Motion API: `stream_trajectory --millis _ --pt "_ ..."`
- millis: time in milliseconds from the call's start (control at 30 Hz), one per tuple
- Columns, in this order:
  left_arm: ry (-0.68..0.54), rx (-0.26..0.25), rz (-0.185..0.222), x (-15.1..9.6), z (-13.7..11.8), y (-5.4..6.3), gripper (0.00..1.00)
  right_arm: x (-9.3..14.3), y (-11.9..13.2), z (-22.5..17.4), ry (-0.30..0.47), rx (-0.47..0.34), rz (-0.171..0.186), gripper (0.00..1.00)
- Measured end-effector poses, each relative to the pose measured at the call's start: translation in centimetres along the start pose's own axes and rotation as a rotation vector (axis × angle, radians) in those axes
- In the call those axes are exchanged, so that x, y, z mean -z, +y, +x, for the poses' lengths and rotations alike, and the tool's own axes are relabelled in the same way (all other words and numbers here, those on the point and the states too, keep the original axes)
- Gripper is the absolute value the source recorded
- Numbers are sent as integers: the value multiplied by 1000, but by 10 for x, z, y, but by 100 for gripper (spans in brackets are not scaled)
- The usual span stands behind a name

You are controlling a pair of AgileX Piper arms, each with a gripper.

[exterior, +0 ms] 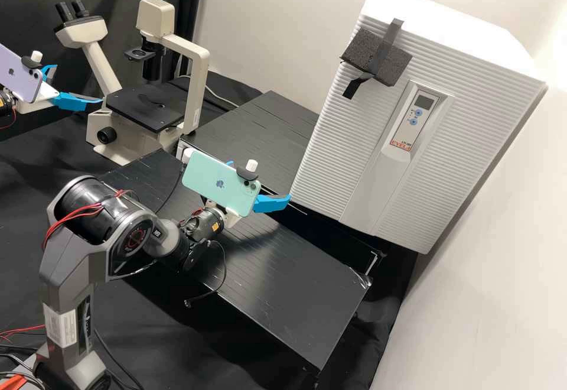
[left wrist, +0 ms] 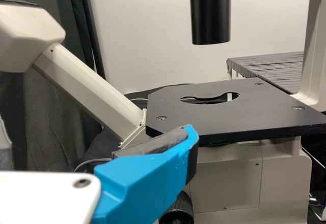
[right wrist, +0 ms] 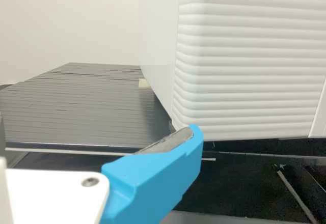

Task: Open the incubator door.

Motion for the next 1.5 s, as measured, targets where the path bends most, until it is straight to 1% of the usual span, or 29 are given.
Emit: stream_trajectory --millis 333,467,533,667,767,800,833,867,1067,1133,1233,1400,1500 --pt "0 0 0 0 0 0 100 0 0 0 0 0 0 100" --pt "0 0 0 0 0 0 100 1 7 2 1 -22 -1 100" --pt "0 0 0 0 0 0 100 5 18 4 16 -58 -3 100" --pt "0 0 0 0 0 0 100 15 43 10 38 -160 18 100" --pt "0 0 0 0 0 0 100 22 64 18 49 -241 43 100" --pt "0 0 0 0 0 0 100 24 67 19 49 -248 47 100" --pt "0 0 0 0 0 0 100 26 76 23 47 -273 50 100" --pt "0 0 0 0 0 0 100 28 81 26 45 -286 45 100" --pt "0 0 0 0 0 0 100 32 107 39 23 -353 46 100" --pt "0 0 0 0 0 0 100 32 115 43 13 -376 52 100" --pt "0 0 0 0 0 0 100 30 122 45 -9 -391 66 100" --pt "0 0 0 0 0 0 100 29 132 46 -15 -413 61 100" --pt "0 0 0 0 0 0 100 29 132 46 -22 -406 59 100"
